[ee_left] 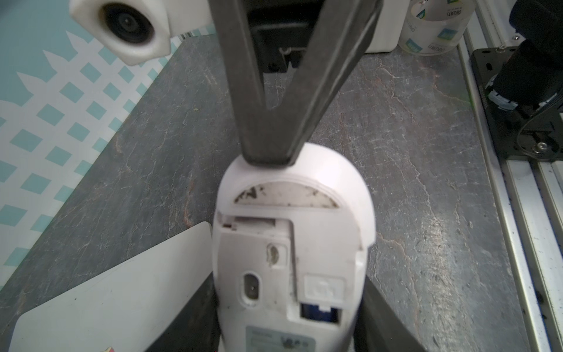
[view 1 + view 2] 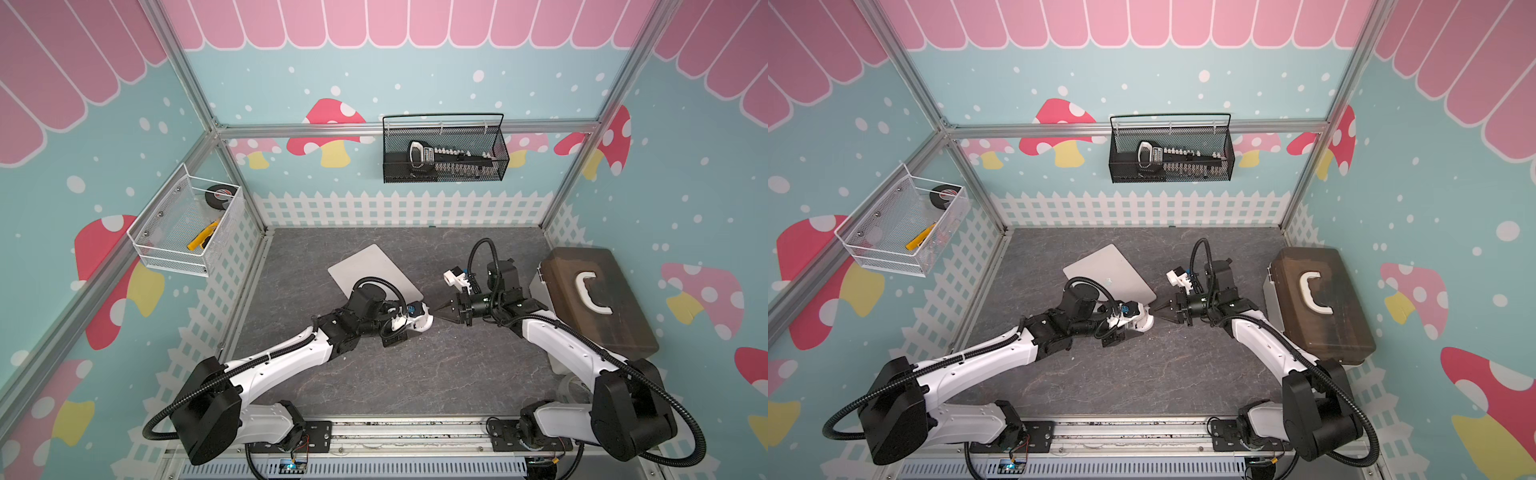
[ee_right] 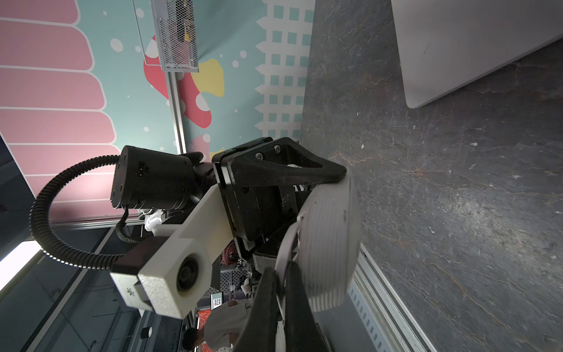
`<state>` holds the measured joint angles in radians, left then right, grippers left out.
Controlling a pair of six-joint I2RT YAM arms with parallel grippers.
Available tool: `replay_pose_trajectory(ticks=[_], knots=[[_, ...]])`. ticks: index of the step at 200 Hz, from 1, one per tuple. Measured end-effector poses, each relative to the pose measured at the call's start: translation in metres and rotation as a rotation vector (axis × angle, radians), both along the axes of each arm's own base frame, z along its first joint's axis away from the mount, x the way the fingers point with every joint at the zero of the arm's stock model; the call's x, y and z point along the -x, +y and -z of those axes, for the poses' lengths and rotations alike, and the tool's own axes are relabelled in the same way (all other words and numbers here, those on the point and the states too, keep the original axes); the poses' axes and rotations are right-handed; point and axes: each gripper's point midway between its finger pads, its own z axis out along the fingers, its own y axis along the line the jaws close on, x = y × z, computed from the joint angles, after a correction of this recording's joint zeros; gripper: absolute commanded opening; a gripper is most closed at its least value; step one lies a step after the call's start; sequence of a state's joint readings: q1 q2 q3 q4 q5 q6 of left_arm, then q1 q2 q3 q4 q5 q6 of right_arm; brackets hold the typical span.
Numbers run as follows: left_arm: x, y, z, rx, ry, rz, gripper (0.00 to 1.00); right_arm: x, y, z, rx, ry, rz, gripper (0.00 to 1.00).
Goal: Insert the wireless mouse receiver into the laptop
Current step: Close the lid on the mouse.
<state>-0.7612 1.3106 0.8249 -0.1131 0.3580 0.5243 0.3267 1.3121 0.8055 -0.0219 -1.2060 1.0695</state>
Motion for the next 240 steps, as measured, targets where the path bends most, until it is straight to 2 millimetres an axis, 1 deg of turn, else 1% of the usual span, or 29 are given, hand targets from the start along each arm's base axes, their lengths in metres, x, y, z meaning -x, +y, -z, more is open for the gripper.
replay_pose_trajectory(ticks=[15,24,38,49,65,125,169,190,211,227,240], knots=[[0.001,0.000,0.001,-0.003,0.005,0.003,0.43,0.001,0.000,0.001,0.003,0.001,-0.002,0.07],[0.002,0.000,0.002,-0.005,0.009,0.005,0.43,0.001,-0.001,0.001,0.004,0.002,-0.002,0.10],[0.002,0.001,0.003,-0.008,0.013,0.006,0.43,0.002,-0.001,0.001,0.006,0.000,-0.003,0.11],[0.003,0.001,0.003,-0.011,0.017,0.010,0.43,0.003,-0.001,0.002,0.008,0.000,-0.003,0.14],[0.005,0.001,0.005,-0.014,0.024,0.014,0.43,0.003,-0.001,0.002,0.010,0.002,-0.004,0.15],[0.010,0.002,0.007,-0.023,0.051,0.032,0.43,0.003,-0.001,0.003,0.013,0.001,-0.002,0.22],[0.012,0.002,0.007,-0.024,0.055,0.039,0.43,-0.004,-0.010,0.006,0.031,0.008,0.037,0.31],[0.012,0.001,0.006,-0.023,0.055,0.040,0.43,-0.012,-0.018,0.001,0.056,-0.008,0.070,0.33],[0.012,0.002,0.007,-0.027,0.059,0.040,0.43,-0.019,-0.025,-0.012,0.115,-0.073,0.087,0.37],[0.010,0.000,0.004,-0.027,0.058,0.039,0.43,-0.019,-0.027,-0.021,0.155,-0.131,0.080,0.41],[0.008,-0.002,0.001,-0.025,0.053,0.037,0.43,-0.017,-0.029,-0.019,0.185,-0.153,0.071,0.47]])
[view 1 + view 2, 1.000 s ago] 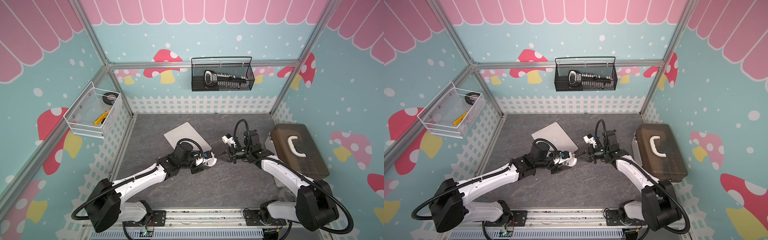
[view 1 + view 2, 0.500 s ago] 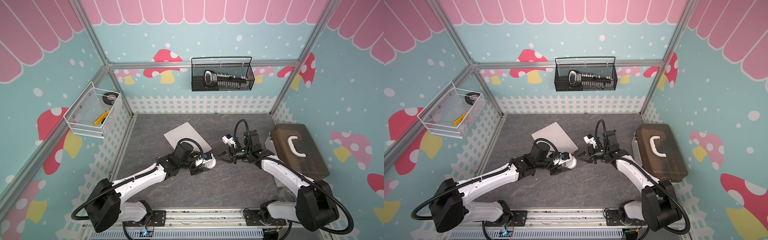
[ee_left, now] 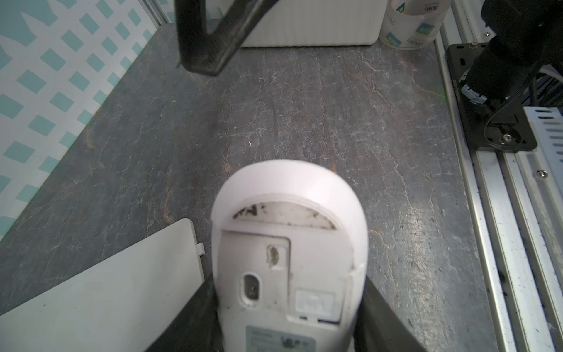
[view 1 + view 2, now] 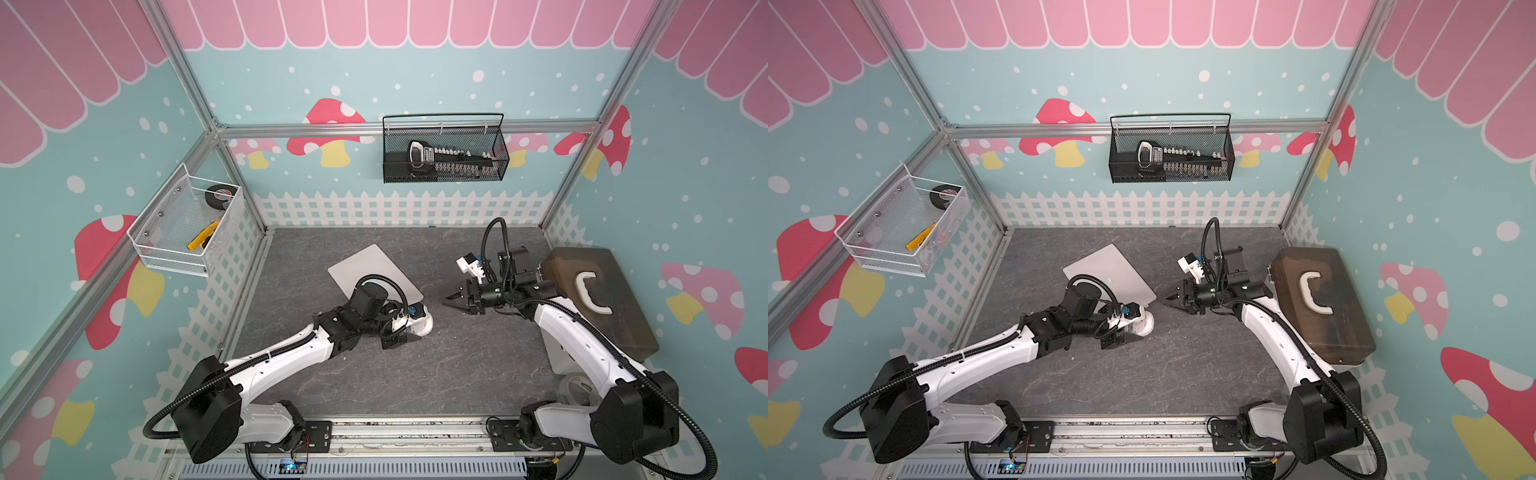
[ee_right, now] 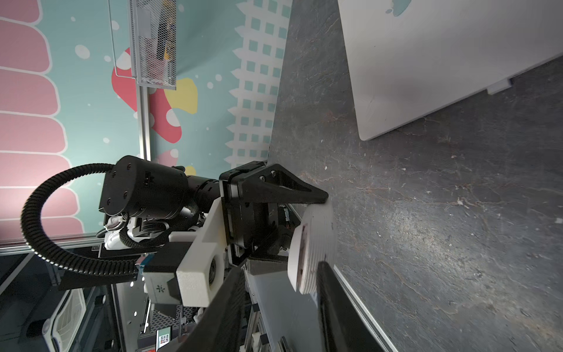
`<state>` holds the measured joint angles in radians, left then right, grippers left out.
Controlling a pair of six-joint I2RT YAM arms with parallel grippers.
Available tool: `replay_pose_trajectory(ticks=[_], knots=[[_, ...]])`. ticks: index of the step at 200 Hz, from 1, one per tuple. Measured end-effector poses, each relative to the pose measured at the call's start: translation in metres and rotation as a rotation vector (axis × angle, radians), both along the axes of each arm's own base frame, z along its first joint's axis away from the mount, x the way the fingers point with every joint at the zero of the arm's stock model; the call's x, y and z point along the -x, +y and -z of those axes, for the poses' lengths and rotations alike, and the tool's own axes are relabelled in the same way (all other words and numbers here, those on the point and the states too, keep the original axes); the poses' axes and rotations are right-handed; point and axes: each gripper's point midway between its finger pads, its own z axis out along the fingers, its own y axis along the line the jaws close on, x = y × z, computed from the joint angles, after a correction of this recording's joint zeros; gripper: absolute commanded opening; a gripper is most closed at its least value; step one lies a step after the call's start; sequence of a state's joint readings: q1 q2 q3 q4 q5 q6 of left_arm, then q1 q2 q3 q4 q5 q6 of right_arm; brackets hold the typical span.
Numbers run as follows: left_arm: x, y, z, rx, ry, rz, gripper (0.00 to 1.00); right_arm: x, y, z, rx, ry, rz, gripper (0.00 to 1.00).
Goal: Insert the wireless mouse receiver into the laptop
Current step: Close the lid on the mouse.
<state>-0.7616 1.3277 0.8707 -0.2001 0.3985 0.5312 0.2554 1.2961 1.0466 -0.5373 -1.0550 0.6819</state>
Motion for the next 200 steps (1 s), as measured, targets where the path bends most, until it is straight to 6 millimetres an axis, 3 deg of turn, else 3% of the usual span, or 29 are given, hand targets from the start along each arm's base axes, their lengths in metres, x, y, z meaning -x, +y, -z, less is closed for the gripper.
replay_pose_trajectory(ticks=[27,78,144,200], knots=[[-0.003,-0.002,-0.003,0.002,-0.007,-0.005,0.43,0.008,-0.004,0.017,0.070,0.020,-0.010,0.56],[-0.004,-0.002,-0.002,-0.003,-0.006,-0.007,0.43,0.026,0.006,0.031,0.136,0.031,-0.077,0.58],[-0.004,-0.001,0.000,-0.009,-0.003,-0.010,0.43,0.026,0.017,0.045,0.188,0.047,-0.109,0.49],[-0.004,-0.001,0.002,-0.019,-0.005,-0.017,0.43,0.024,0.018,0.045,0.188,0.044,-0.106,0.43]])
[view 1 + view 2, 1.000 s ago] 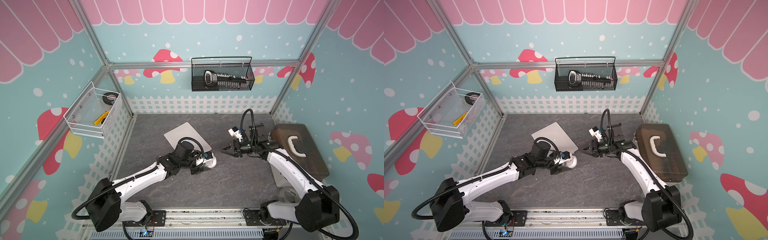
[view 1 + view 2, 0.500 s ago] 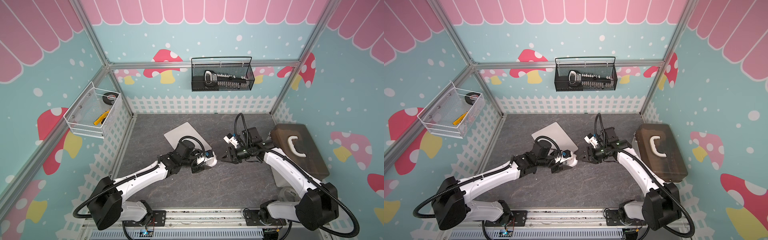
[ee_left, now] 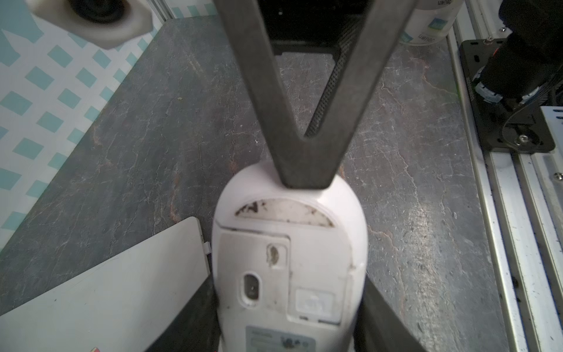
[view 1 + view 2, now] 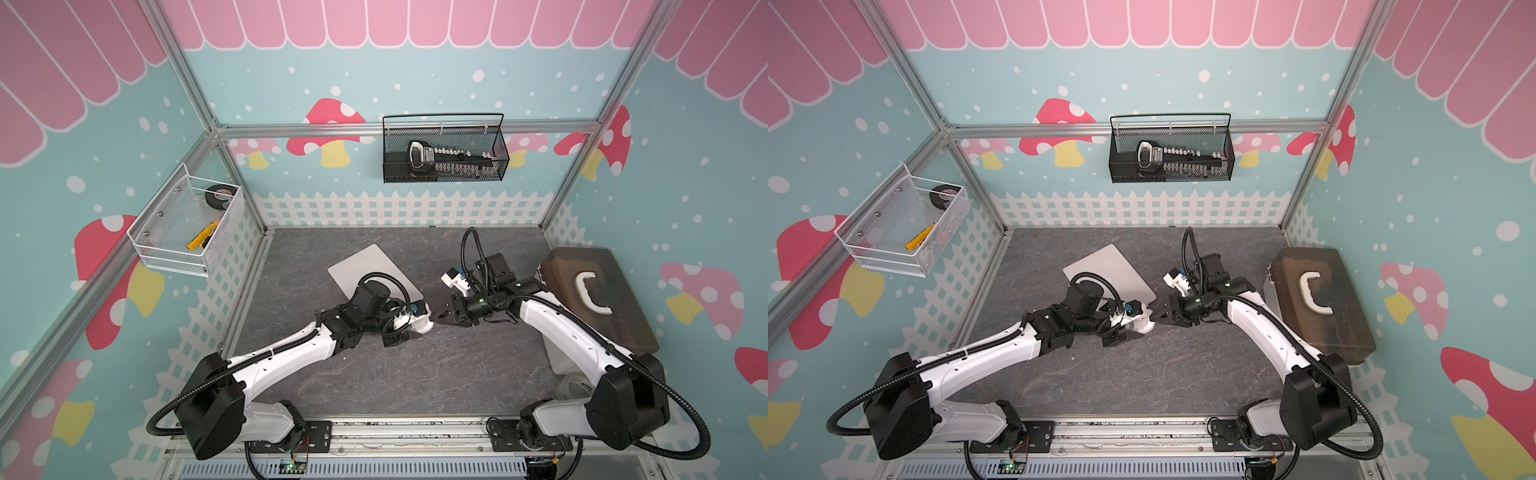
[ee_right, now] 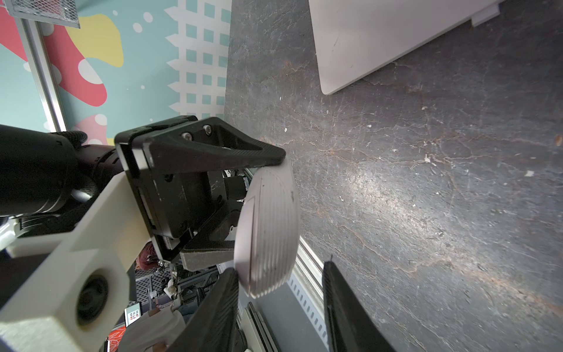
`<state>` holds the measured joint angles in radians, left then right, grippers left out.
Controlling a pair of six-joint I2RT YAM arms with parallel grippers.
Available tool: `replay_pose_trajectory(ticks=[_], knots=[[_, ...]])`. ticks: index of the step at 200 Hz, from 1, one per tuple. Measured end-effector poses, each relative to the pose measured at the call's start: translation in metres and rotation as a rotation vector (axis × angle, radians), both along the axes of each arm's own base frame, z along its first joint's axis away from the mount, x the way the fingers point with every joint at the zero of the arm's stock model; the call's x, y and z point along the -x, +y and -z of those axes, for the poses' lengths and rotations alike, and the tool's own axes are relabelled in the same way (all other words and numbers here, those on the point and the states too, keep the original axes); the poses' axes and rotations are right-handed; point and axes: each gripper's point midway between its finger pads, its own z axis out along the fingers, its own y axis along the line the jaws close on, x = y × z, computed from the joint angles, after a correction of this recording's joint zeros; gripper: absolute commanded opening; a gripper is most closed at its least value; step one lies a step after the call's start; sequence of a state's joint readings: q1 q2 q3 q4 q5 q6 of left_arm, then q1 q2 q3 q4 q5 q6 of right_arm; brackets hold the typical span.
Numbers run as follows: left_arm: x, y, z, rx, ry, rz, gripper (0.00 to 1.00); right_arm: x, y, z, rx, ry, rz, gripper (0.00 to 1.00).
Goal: Insert the wireless mouse receiver into the laptop
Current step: Close the lid on the mouse, then place the mouse at the center of the board.
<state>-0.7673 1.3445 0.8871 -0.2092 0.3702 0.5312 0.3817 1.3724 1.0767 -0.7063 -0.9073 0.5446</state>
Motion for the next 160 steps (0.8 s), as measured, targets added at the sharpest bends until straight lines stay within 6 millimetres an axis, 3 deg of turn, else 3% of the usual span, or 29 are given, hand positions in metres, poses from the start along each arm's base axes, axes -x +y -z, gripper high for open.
replay_pose_trajectory(ticks=[107,160], knots=[[-0.002,-0.004,-0.007,0.004,-0.024,-0.005,0.42,-0.001,0.016,0.000,-0.016,-0.020,-0.025,0.36],[-0.003,-0.006,-0.008,0.010,-0.032,-0.006,0.42,-0.003,0.017,0.003,-0.012,-0.020,-0.015,0.44]])
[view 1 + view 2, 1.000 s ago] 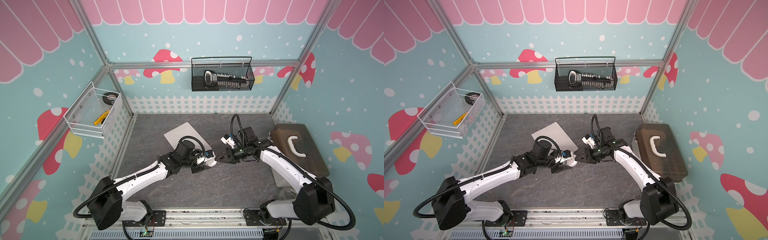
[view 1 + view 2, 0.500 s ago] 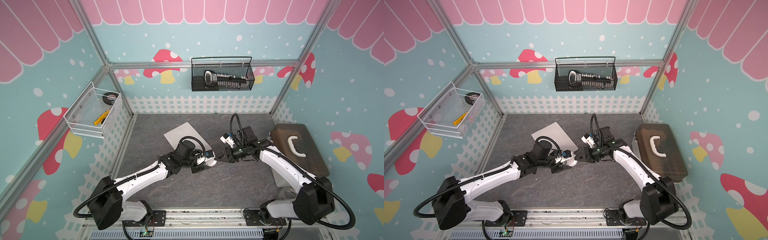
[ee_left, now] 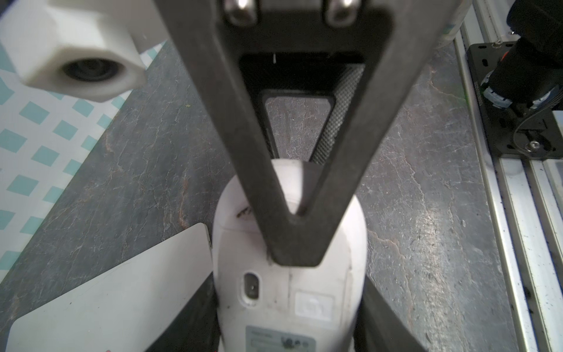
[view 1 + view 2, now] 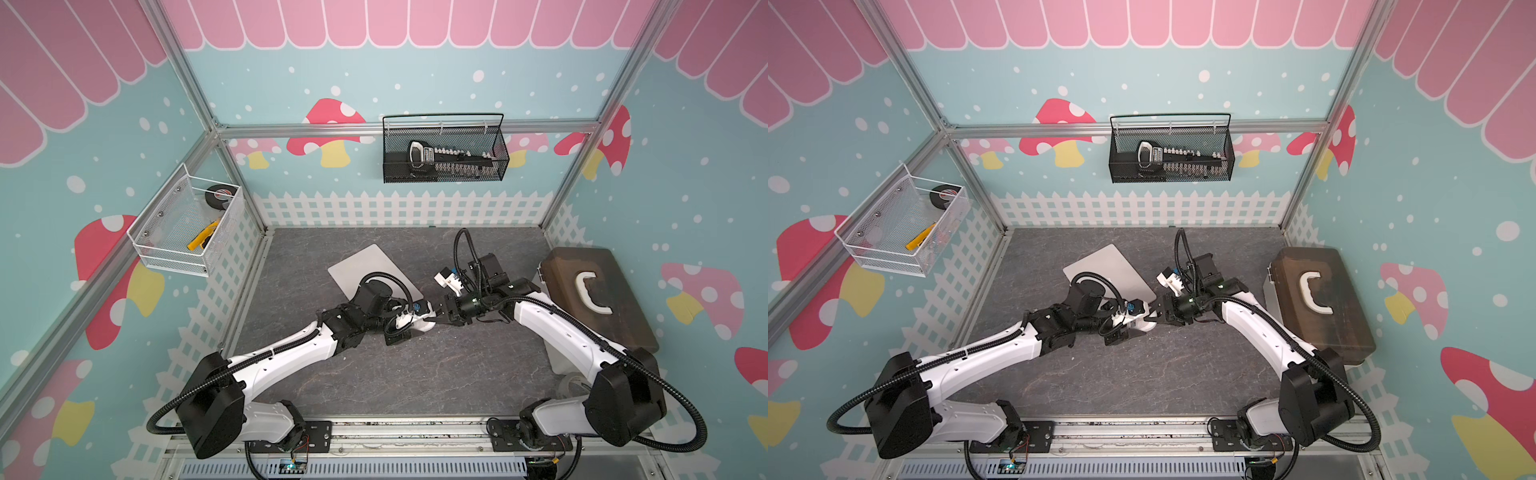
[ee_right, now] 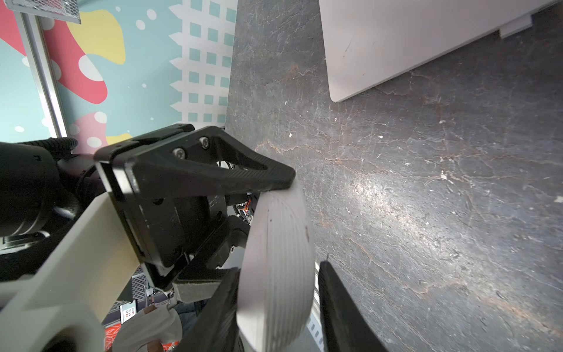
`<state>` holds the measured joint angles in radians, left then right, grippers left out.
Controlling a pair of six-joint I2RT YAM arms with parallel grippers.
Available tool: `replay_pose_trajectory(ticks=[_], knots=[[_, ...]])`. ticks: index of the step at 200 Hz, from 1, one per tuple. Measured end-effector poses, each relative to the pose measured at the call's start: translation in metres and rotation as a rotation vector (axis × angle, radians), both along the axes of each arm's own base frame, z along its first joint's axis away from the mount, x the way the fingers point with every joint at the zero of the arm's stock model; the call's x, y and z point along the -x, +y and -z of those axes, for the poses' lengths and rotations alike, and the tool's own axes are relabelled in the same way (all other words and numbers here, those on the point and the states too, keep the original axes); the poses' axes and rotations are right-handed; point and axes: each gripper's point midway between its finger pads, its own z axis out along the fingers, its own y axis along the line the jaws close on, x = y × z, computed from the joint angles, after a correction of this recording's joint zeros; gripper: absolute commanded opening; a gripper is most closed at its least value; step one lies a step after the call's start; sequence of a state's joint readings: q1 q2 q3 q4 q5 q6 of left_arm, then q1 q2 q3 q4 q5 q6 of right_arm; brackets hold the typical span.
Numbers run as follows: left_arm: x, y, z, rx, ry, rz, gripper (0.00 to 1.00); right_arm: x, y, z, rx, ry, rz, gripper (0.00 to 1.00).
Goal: Insert the wireless mouse receiver into the laptop
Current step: Place the mouse at the center of the board.
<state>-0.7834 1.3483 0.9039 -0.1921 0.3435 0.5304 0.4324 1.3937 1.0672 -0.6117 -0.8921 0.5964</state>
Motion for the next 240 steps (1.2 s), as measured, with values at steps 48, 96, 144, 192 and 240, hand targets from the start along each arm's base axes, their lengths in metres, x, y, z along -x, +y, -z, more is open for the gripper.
replay_pose_trajectory(ticks=[48,96,144,192,240], knots=[[0.000,-0.003,0.000,0.006,-0.002,0.002,0.42,-0.002,0.001,-0.001,-0.002,-0.008,0.004,0.32],[-0.004,-0.005,0.003,-0.009,-0.001,-0.014,0.45,-0.005,-0.002,0.004,0.015,0.008,0.035,0.21],[-0.010,-0.008,0.000,0.006,0.001,-0.056,0.99,-0.009,-0.005,0.004,0.041,-0.021,0.057,0.19],[-0.011,0.002,-0.010,0.002,0.009,-0.122,0.99,-0.025,-0.036,-0.009,0.235,-0.163,0.137,0.19],[-0.023,0.043,-0.038,0.080,0.092,-0.323,0.99,-0.039,-0.096,0.017,0.718,-0.313,0.211,0.18]])
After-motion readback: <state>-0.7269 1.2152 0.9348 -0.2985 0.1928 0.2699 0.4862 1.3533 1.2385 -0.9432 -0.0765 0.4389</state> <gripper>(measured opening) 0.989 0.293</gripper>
